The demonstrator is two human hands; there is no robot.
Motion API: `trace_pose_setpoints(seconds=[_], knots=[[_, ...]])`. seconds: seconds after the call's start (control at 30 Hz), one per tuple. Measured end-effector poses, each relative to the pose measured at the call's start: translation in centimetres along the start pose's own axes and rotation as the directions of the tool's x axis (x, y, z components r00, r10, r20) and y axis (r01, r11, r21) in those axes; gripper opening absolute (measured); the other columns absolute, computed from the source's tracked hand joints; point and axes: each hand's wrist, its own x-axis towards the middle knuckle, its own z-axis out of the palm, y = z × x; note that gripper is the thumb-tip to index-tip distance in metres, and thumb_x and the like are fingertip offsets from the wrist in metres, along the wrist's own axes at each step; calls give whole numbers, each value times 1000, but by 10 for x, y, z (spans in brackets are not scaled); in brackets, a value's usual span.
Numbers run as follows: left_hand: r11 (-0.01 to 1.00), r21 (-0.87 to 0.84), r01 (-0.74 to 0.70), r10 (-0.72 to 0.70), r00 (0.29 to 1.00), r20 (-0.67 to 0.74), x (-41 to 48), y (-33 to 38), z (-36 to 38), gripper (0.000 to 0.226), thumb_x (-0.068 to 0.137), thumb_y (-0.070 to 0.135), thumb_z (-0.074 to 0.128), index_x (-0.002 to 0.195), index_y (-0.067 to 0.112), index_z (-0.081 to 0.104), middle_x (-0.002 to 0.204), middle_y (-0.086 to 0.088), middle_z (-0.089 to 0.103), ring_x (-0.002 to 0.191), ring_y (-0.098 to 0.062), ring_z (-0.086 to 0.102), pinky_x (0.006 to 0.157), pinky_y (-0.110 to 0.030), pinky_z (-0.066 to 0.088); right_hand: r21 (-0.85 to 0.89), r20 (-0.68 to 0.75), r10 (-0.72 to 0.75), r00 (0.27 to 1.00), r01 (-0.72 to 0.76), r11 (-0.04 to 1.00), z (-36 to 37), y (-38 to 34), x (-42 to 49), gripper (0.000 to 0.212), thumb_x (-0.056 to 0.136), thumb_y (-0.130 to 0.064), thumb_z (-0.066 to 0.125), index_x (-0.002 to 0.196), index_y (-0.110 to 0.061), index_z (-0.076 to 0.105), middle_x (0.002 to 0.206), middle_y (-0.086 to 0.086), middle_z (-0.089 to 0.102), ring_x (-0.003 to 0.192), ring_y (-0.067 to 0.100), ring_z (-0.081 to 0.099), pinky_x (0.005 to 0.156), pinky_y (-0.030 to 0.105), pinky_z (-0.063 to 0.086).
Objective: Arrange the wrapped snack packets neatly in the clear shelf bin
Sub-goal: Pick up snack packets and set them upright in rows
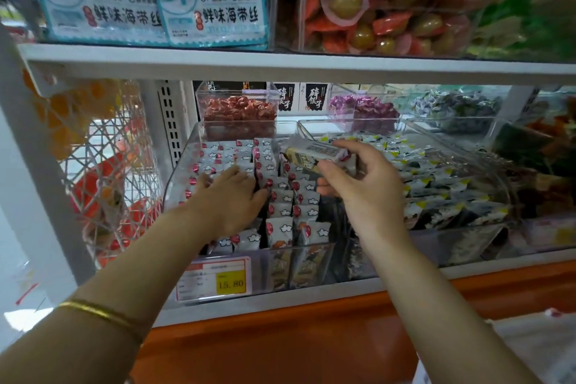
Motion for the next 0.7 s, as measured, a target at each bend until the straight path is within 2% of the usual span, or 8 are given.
trace_pose_setpoints(seconds=[0.1, 0.2, 0.27, 0.33, 0.4, 0.5, 0.6, 0.7], knots=[[999, -48, 8, -9, 1000, -23, -5, 1, -1, 45, 98, 42, 17, 106, 16, 52, 133, -3, 46, 141, -16, 15, 111, -60, 7, -29, 30, -29, 999, 30, 999, 0, -2, 0, 33, 86, -13, 65, 117, -17, 58, 113, 13, 62, 61, 7, 68, 63, 23, 58], [999, -40, 15, -16, 1000, -25, -13, 4, -5, 38, 98, 40, 20, 99, 16, 50, 130, -6, 47, 139, -20, 21, 110, -60, 10, -86, 39, -63, 997, 66, 994, 4, -4, 0, 32, 86, -13, 64, 118, -18, 58, 106, 12, 64, 62, 10, 68, 67, 34, 59], [1000, -19, 19, -20, 999, -33, -19, 5, -7, 39, 99, 38, 22, 105, 14, 51, 129, -6, 47, 135, -21, 26, 109, -58, 15, -134, 43, -102, 994, 107, 985, 10, -6, 2, 34, 86, -13, 65, 119, -18, 58, 102, 4, 63, 66, 15, 68, 71, 42, 57], [999, -32, 24, -26, 998, -59, -27, 6, -7, 39, 98, 37, 22, 110, 16, 52, 129, -2, 46, 133, -19, 28, 109, -56, 17, -194, 70, -150, 986, 161, 968, 18, -7, 7, 35, 85, -15, 66, 120, -16, 58, 99, -6, 59, 73, 21, 68, 75, 44, 56], [1000, -27, 10, -13, 997, -82, -36, 5, -6, 41, 98, 38, 20, 117, 20, 51, 131, 2, 45, 133, -16, 28, 110, -55, 17, -269, 117, -193, 974, 218, 938, 28, -8, 14, 37, 84, -17, 68, 119, -12, 56, 99, -10, 56, 81, 25, 67, 78, 43, 54], [997, -79, -10, 1, 994, -113, -46, 4, -3, 43, 98, 39, 20, 127, 22, 47, 138, 4, 40, 137, -12, 22, 114, -52, 11, -386, 259, -215, 942, 304, 871, 45, -6, 30, 37, 83, -19, 69, 115, -8, 53, 107, 2, 58, 91, 26, 62, 76, 34, 48], [991, -127, -37, 21, 992, -123, -51, 3, -4, 43, 99, 39, 21, 132, 23, 43, 145, 4, 35, 140, -10, 15, 114, -49, 6, -540, 435, -147, 888, 388, 747, 62, -1, 47, 33, 83, -23, 69, 111, -10, 56, 107, 6, 61, 94, 21, 56, 73, 30, 41], [984, -166, -60, 40, 992, -121, -53, 0, -5, 44, 99, 38, 22, 137, 24, 39, 147, 6, 33, 141, -9, 14, 114, -46, 4, -604, 538, -74, 840, 445, 661, 80, 3, 57, 35, 83, -23, 70, 113, -9, 59, 114, 8, 61, 103, 22, 55, 77, 27, 39]])
